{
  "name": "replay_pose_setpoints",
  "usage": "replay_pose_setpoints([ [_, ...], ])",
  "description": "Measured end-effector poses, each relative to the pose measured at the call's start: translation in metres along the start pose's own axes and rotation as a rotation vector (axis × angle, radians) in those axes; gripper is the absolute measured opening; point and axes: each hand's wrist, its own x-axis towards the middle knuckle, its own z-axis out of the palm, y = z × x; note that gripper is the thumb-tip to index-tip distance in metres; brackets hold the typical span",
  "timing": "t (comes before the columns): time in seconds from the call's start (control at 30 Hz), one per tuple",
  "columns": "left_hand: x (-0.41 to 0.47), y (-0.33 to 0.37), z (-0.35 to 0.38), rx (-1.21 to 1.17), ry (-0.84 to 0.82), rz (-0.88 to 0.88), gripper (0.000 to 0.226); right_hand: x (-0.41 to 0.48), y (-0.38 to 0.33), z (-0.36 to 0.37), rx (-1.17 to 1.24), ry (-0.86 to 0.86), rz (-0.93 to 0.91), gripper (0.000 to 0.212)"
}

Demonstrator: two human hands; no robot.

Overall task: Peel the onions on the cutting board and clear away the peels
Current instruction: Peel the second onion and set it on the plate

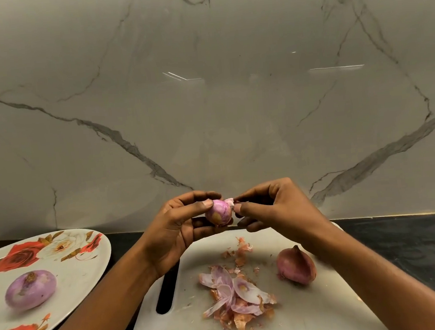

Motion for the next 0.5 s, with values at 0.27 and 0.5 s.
replay_pose_setpoints([
  [0.27, 0.0007, -0.0006, -0.002, 0.067, -0.035, 0.02, 0.047, 0.0003, 0.0012, 0.0007, -0.004, -0.081, 0.013, 0.013],
  [0.5, 0.0018, -0.0006, -0.0018, 0.066, -0.064, 0.037, 0.06, 0.0036, 0.0071, 0.003, -0.071, -0.033, -0.047, 0.009],
])
